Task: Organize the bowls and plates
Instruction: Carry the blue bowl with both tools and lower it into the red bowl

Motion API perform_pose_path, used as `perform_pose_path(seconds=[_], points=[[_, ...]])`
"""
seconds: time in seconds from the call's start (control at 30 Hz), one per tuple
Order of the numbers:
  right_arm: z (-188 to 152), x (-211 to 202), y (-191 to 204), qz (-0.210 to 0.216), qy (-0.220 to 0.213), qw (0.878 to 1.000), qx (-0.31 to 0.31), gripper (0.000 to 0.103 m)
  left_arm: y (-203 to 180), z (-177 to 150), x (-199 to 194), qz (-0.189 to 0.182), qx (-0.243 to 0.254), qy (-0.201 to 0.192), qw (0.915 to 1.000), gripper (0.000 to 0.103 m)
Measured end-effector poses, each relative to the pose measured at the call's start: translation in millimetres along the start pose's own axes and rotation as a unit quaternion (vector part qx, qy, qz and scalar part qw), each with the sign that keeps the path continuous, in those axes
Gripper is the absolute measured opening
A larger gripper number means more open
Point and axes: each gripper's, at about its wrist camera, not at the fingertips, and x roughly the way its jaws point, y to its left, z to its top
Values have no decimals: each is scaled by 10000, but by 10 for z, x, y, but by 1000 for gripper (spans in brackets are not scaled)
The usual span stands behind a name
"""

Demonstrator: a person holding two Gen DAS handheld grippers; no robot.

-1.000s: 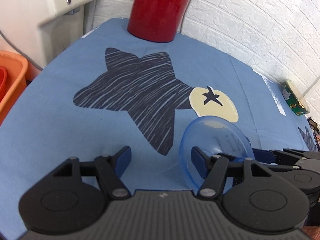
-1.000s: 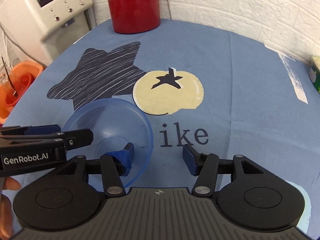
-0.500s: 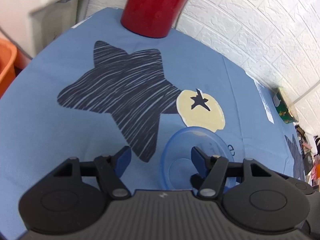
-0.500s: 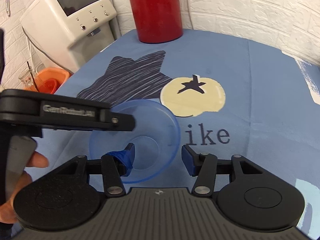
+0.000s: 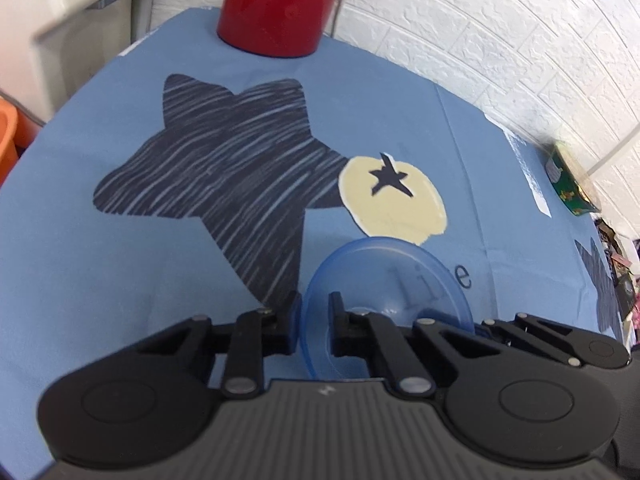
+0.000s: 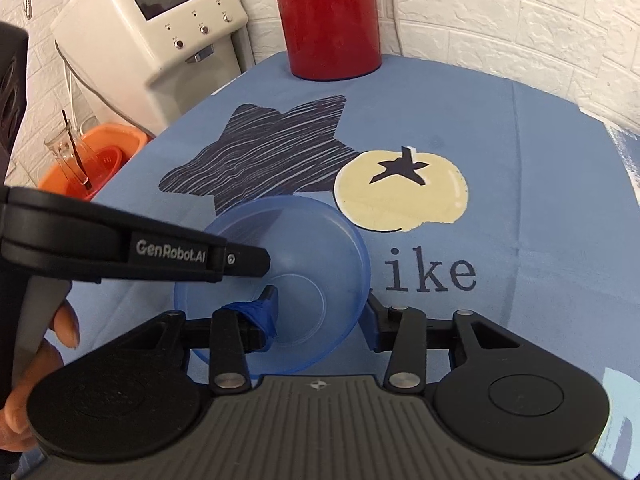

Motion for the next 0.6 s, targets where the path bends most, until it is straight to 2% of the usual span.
perform_pose_path(seconds=[0.17,0.3,0.4,0.6], points=[[-49,-244,40,-123,-45,9999,-81,28,-152,-101,-194,-52,153,-52,9999,1],[-223,-555,-15,-127,-5,9999,91,32,-319,-269,-455,-298,217,-24,9993,1],[-512,-937,-67,-179,-90,9995,247,33,-525,-534,-691,-547,331,92,9979,1],[-1330,-1796,-114,-356,-223,9979,489,35,-1099,-1338,-1096,-887,749,288,9928,3]])
